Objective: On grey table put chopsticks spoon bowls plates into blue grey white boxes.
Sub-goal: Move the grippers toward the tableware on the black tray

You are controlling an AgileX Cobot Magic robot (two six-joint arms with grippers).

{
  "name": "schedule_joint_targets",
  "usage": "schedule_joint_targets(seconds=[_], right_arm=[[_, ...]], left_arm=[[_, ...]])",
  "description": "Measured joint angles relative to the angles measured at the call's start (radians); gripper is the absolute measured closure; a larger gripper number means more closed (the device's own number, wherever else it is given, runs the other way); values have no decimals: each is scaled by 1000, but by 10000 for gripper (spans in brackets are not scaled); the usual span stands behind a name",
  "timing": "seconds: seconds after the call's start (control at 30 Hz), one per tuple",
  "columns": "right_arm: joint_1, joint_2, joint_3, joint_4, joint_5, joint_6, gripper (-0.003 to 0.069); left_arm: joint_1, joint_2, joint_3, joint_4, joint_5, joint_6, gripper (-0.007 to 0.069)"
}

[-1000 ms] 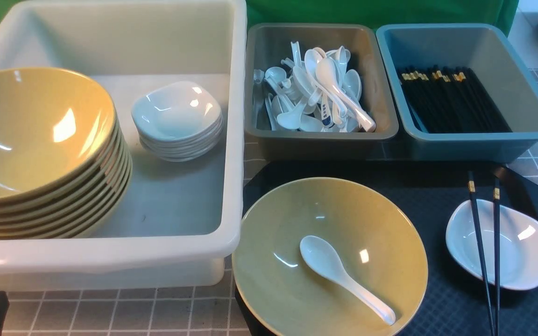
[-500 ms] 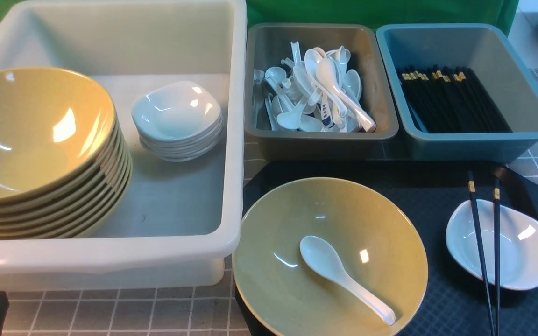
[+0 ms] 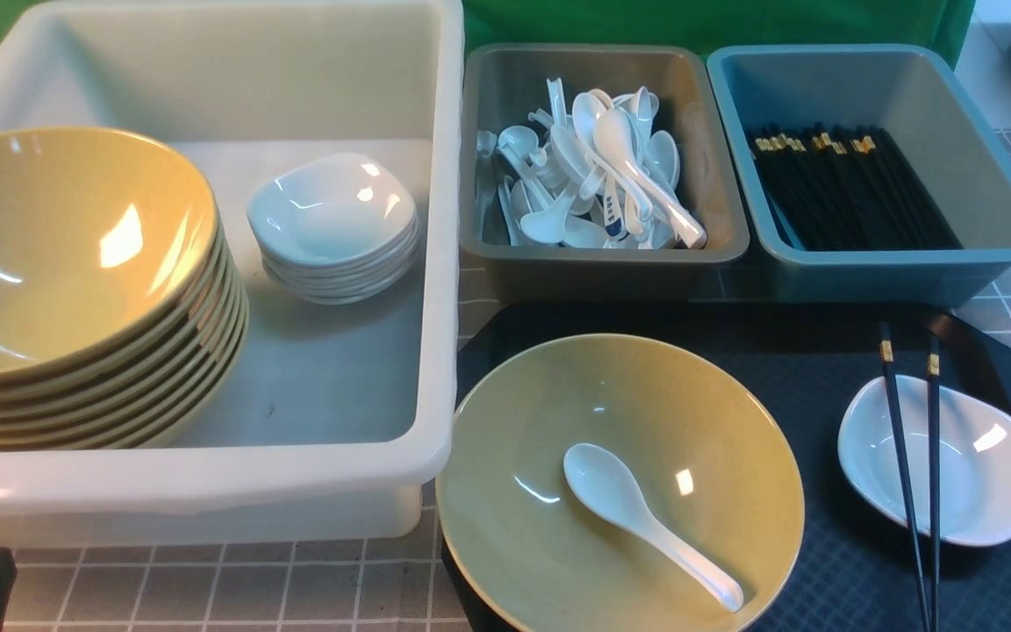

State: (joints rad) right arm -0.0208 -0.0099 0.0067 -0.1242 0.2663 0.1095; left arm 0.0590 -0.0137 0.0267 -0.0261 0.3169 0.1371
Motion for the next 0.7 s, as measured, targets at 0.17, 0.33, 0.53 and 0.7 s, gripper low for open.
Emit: schedule_joint_targets(seconds=[0.17, 0.33, 0.53, 0.7], right_arm=[[0, 0, 0, 0, -1, 0, 421], [0, 0, 0, 0, -1, 0, 421], [0, 0, 0, 0, -1, 0, 421], [0, 0, 0, 0, -1, 0, 421]], left_arm=[[0, 0, 0, 0, 0, 0, 635], [0, 0, 0, 0, 0, 0, 635], [0, 0, 0, 20, 0, 6, 635], [0, 0, 0, -28, -8, 1, 635]])
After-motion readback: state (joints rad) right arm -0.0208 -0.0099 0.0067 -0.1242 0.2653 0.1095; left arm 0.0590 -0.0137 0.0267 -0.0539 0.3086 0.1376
